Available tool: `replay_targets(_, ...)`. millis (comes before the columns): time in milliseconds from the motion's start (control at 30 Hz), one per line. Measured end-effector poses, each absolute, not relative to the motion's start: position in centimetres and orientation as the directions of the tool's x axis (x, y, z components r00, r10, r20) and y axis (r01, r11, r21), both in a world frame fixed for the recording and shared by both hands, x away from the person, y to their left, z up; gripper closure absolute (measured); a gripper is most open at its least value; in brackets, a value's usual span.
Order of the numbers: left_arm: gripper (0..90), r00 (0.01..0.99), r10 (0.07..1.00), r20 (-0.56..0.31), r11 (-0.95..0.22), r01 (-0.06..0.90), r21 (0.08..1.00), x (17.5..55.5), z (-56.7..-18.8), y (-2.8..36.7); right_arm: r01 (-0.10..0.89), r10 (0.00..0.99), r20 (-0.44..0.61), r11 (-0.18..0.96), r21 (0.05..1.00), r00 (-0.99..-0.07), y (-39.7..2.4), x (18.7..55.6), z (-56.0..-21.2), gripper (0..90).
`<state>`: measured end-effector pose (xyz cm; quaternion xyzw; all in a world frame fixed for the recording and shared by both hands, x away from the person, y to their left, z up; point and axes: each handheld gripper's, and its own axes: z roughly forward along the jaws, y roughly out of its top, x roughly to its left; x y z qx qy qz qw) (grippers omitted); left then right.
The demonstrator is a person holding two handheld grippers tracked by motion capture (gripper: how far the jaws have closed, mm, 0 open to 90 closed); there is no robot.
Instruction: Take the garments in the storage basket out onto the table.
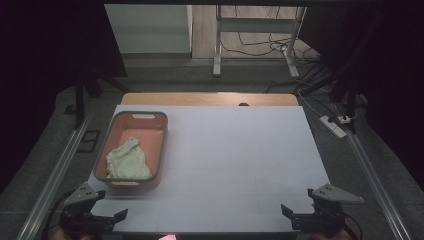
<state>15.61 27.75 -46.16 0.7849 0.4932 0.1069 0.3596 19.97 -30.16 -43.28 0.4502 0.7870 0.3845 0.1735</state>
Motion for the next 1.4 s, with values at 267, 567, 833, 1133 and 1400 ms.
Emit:
replay_targets(267, 3.8, 0.497, 0.847, -0.187, -0.267, 0.703, 0.659, 15.63, -46.20, 27.67, 0.560, 0.808, 0.095, 0.312, 0.768, -0.582, -30.10, 20.02, -43.26, 0.0)
replay_targets(567, 3.8, 0.505, 0.842, -0.189, -0.282, 0.711, 0.645, 15.78, -46.27, 27.54, 0.563, 0.798, 0.095, 0.329, 0.758, -0.595, -30.01, 20.13, -43.31, 0.0)
replay_targets(833, 2.0, 0.493, 0.845, -0.207, -0.262, 0.720, 0.643, 15.86, -46.29, 27.77, 0.579, 0.799, 0.124, 0.309, 0.755, -0.588, -30.22, 20.28, -43.33, 0.0)
replay_targets(1133, 0.1, 0.491, 0.840, -0.229, -0.244, 0.720, 0.650, 15.87, -46.17, 28.02, 0.581, 0.796, 0.123, 0.317, 0.750, -0.593, -30.14, 20.35, -43.37, 0.0)
replay_targets(1400, 0.1, 0.491, 0.839, -0.234, -0.240, 0.720, 0.651, 15.96, -45.81, 27.77, 0.580, 0.793, 0.124, 0.319, 0.750, -0.596, -30.13, 20.35, -43.38, 0.0)
